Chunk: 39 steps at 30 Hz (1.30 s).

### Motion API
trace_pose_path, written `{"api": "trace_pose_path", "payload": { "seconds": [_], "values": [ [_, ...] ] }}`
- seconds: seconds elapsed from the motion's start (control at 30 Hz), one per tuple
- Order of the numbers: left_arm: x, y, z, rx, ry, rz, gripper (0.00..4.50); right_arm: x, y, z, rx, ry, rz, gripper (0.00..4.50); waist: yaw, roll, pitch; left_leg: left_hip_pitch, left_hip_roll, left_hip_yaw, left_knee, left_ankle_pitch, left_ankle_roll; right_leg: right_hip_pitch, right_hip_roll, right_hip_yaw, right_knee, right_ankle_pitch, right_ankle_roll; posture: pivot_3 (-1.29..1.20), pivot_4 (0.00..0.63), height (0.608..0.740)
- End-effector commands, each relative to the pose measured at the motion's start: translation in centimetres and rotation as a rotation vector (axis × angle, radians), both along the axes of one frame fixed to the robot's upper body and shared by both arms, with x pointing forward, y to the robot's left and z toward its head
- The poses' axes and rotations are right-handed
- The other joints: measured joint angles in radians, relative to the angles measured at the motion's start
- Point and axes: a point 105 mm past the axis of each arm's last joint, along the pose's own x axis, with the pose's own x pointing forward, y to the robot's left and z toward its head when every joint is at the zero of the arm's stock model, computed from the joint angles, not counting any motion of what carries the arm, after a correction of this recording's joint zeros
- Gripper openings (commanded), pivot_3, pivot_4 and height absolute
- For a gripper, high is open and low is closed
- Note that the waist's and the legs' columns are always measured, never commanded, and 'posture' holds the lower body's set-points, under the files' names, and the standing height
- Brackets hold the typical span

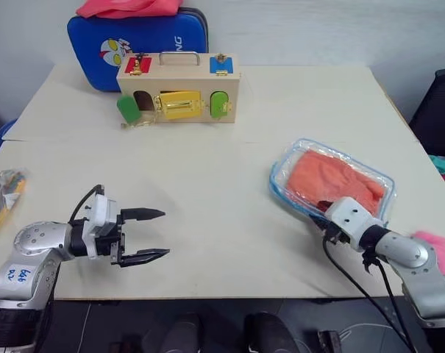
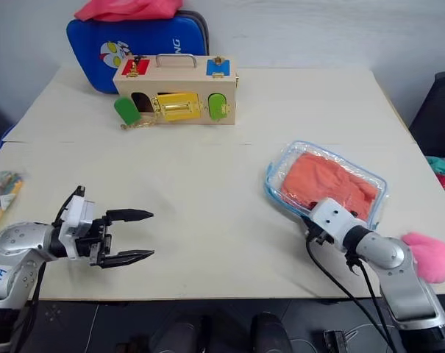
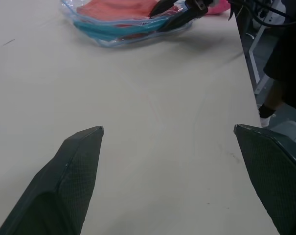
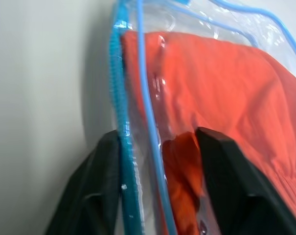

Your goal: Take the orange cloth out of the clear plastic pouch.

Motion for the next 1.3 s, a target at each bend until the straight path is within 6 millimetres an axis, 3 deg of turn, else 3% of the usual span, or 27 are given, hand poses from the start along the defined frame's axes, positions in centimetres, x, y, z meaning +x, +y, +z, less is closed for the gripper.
{"api": "trace_pose_path", "payload": {
  "seconds": [0.03,0.13,0.2,0.3,0.43,0.57,0.67,0.8,0.93,1.0,1.13,1.3],
  "values": [
    [-0.5,0.3,0.6,-0.013,-0.03,0.023,4.5,0.0,1.0,0.3,-0.153,-0.053,0.189,0.9,0.0,0.0,0.0,0.0,0.0,0.0,0.0,0.0,0.0,0.0,0.0,0.0,0.0,0.0,0.0,0.0,0.15,0.74],
    [-1.2,0.4,0.1,-0.012,-0.016,0.033,4.5,0.5,1.5,0.3,-0.226,-0.076,0.328,0.01,-0.003,0.001,0.001,0.001,0.0,0.001,0.0,0.0,0.0,0.0,0.0,0.0,-0.001,0.0,0.0,0.0,0.15,0.74],
    [-2.1,0.0,-0.6,-0.015,0.01,0.026,4.5,1.1,3.2,1.3,-0.166,-0.106,0.439,0.01,-0.01,0.001,0.001,0.001,0.001,0.001,0.0,0.0,0.0,0.001,0.001,0.0,-0.004,0.0,0.0,0.0,0.15,0.74],
    [-2.8,-0.3,-1.4,-0.031,0.03,0.05,4.5,0.8,7.9,2.8,-0.083,-0.148,0.683,0.01,-0.026,0.001,0.001,0.001,0.002,0.001,0.0,0.0,0.0,0.001,0.001,0.0,-0.004,0.0,0.0,0.0,0.15,0.74],
    [-2.8,-0.3,-1.9,-0.051,0.031,0.099,4.5,0.0,12.9,3.4,-0.04,-0.145,0.896,0.01,-0.025,0.001,0.001,0.001,0.003,0.0,0.0,0.0,-0.001,0.001,0.002,-0.002,-0.003,0.0,0.0,0.0,0.15,0.74],
    [-2.8,-0.3,-2.0,-0.054,0.024,0.119,4.5,-0.2,14.5,2.9,-0.064,-0.099,0.974,0.01,-0.014,0.001,0.001,-0.001,0.001,-0.003,0.002,0.0,0.0,0.001,0.0,-0.002,-0.001,0.0,0.0,0.0,0.15,0.74],
    [-2.7,0.0,-2.1,-0.059,0.024,0.139,4.5,0.7,12.7,1.2,-0.073,0.06,0.896,0.01,0.003,0.001,0.001,-0.001,0.0,-0.006,0.004,-0.001,0.0,0.003,0.0,-0.003,-0.006,0.0,0.0,0.0,0.15,0.74],
    [-2.9,0.0,-2.2,-0.077,0.062,0.139,4.5,1.5,12.3,2.7,-0.001,0.008,0.831,0.99,0.0,0.002,0.001,-0.001,-0.001,-0.007,0.004,-0.001,0.001,0.004,-0.001,-0.004,-0.007,0.0,-0.001,0.0,0.15,0.74],
    [-3.2,-0.3,-2.3,-0.065,0.087,0.107,4.5,0.6,12.8,5.3,0.247,0.023,0.773,2.36,-0.004,0.002,0.001,-0.001,0.0,-0.007,0.003,-0.001,0.0,0.004,0.0,-0.005,-0.006,0.0,-0.001,0.0,0.15,0.74],
    [-3.1,-1.0,-1.4,-0.082,0.09,0.075,4.5,-0.7,10.6,6.8,0.359,0.102,0.724,3.07,0.0,0.003,0.002,-0.002,0.0,-0.007,0.002,-0.001,0.0,0.004,0.0,-0.005,-0.006,0.0,-0.001,0.0,0.15,0.74],
    [-2.9,-1.9,-0.5,-0.1,0.087,0.046,4.5,-2.9,5.6,7.6,0.361,0.238,0.612,4.48,0.026,0.006,0.004,-0.004,-0.002,-0.01,0.005,-0.002,0.003,0.007,-0.002,-0.005,-0.012,0.001,0.0,0.0,0.15,0.74],
    [-2.9,-2.5,-0.8,-0.108,0.1,0.034,4.5,-2.6,-1.3,7.1,0.225,0.235,0.354,4.48,0.024,0.007,0.004,0.003,-0.001,-0.01,0.003,-0.003,0.004,0.015,-0.002,-0.006,-0.018,0.002,0.0,0.0,0.15,0.74]
  ]
}}
